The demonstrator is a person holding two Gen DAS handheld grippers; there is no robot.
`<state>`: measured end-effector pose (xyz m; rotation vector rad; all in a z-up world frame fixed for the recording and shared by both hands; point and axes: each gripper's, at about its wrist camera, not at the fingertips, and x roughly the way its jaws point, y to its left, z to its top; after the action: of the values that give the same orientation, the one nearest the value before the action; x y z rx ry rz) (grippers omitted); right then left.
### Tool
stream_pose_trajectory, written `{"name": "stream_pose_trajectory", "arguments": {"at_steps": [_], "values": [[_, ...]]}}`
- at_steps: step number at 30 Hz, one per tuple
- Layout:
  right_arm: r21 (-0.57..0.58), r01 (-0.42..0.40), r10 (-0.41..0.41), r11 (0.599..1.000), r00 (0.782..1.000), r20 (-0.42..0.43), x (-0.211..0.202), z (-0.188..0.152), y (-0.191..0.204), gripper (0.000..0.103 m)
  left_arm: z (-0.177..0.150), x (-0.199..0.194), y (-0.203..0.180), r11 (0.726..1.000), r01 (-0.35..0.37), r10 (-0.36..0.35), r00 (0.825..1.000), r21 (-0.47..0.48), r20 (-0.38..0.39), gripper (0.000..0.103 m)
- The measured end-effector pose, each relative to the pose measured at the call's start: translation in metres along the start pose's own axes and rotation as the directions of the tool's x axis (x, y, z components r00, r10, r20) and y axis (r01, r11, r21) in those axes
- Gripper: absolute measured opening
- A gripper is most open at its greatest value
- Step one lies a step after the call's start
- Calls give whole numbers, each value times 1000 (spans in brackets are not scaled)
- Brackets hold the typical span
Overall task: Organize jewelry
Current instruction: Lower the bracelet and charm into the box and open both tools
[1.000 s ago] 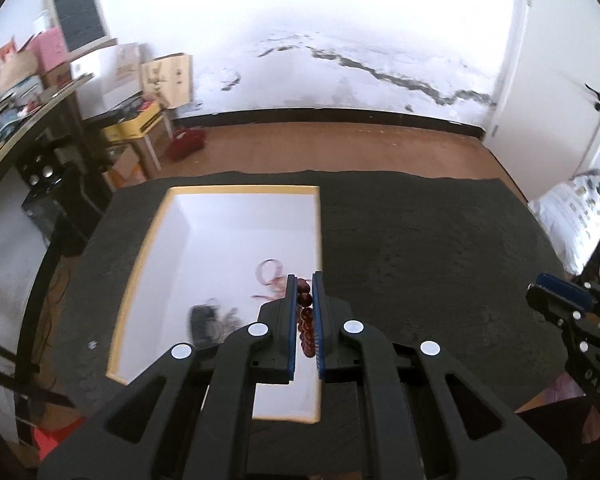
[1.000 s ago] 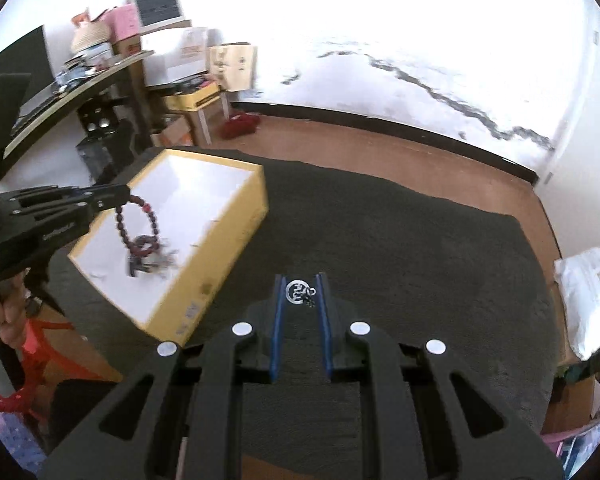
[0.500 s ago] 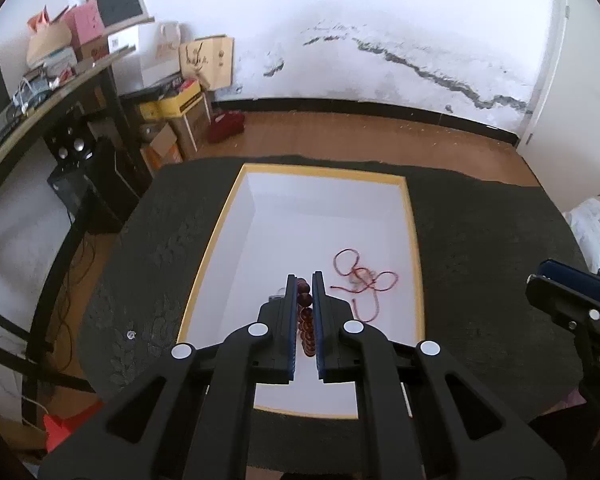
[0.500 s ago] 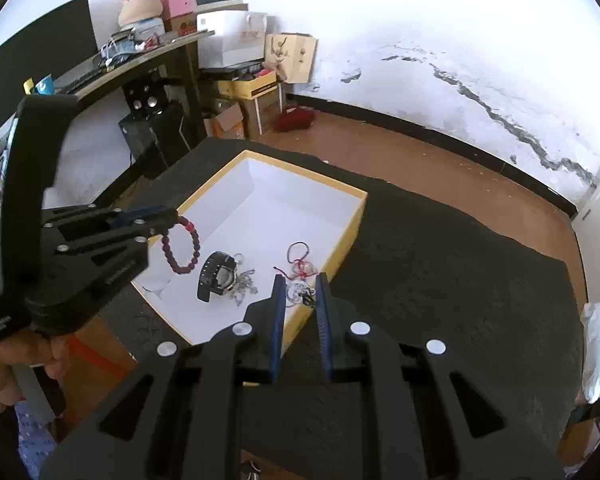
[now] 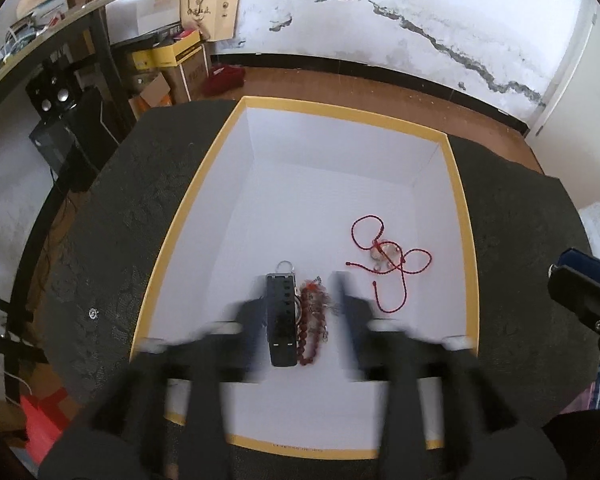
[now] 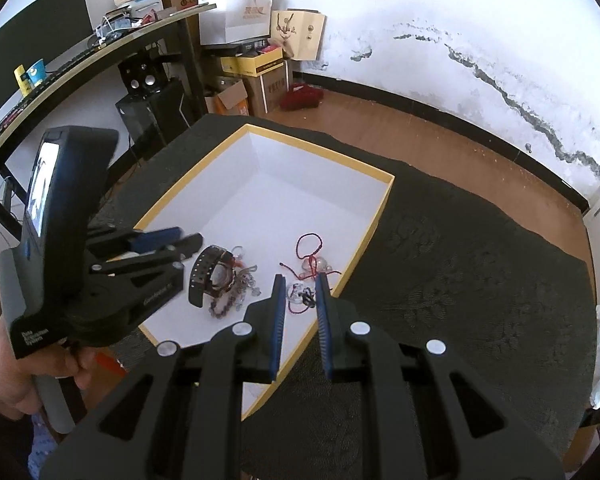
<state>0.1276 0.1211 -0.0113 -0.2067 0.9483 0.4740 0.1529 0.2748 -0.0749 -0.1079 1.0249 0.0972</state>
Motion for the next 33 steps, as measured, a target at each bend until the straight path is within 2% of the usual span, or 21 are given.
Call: {"name": "stream_pose_trajectory", "arguments": {"at_steps": [1,18,33], "values": [[1,0,0,1000,1000,0,1,1,0,16,1,-2,3,1000,7,-7,1000,-13,10,75],[-27,-17,16,999,999,-28,22,13,27,16,-16,-29,20,999,17,-16,999,-41,42,76],[-23,-20,17,1000,991,-129,103,45,41,16,-22,-3,39,998,-15,16,1000,-60,15,79]]}}
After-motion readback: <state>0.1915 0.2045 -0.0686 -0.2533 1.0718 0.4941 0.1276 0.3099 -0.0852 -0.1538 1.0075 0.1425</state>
